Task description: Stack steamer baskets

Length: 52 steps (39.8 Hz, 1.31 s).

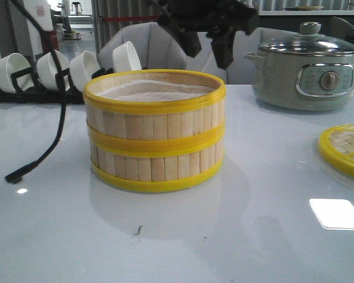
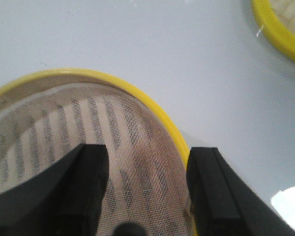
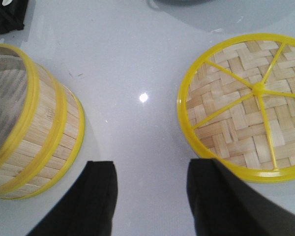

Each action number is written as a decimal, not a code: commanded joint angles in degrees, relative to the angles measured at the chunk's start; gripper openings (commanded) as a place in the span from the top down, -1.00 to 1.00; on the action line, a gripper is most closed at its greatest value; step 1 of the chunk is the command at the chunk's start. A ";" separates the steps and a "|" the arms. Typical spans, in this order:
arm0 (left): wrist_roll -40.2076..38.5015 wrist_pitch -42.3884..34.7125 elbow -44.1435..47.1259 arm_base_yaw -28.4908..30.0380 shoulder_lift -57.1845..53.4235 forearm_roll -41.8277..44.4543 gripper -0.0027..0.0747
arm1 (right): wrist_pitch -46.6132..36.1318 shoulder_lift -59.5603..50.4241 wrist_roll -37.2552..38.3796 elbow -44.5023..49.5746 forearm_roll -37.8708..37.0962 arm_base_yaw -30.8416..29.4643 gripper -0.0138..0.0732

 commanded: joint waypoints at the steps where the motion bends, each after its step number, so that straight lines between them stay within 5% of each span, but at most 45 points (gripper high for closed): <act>1: -1.23 -0.52 -4.71 -0.34 -3.95 0.66 -0.14 | -2.76 -0.73 0.03 -2.17 1.07 -0.17 -0.34; 13: -1.44 3.36 -8.20 1.64 -6.09 1.82 -0.12 | -2.10 -0.73 0.03 -2.17 1.07 -0.17 -0.34; 17: -1.44 3.94 -8.20 3.78 -8.68 2.74 0.06 | -2.03 -0.73 0.03 -2.17 1.07 -0.17 -0.34; 24: -1.44 4.90 -8.20 10.73 -15.33 2.97 0.74 | -2.04 -0.73 0.03 -2.12 1.07 -0.17 -0.34; 32: -1.44 6.93 -6.87 22.13 -24.83 2.05 0.71 | -2.04 -0.73 0.03 -2.12 1.07 -0.17 -0.34; 42: -3.15 1.36 10.30 34.58 -41.13 0.40 0.71 | -2.04 -0.73 0.03 -2.12 1.07 -0.17 -0.34; 52: -6.87 -8.14 36.30 36.90 -57.68 -0.13 0.71 | -1.88 -0.73 0.03 -2.12 1.07 -0.17 -0.34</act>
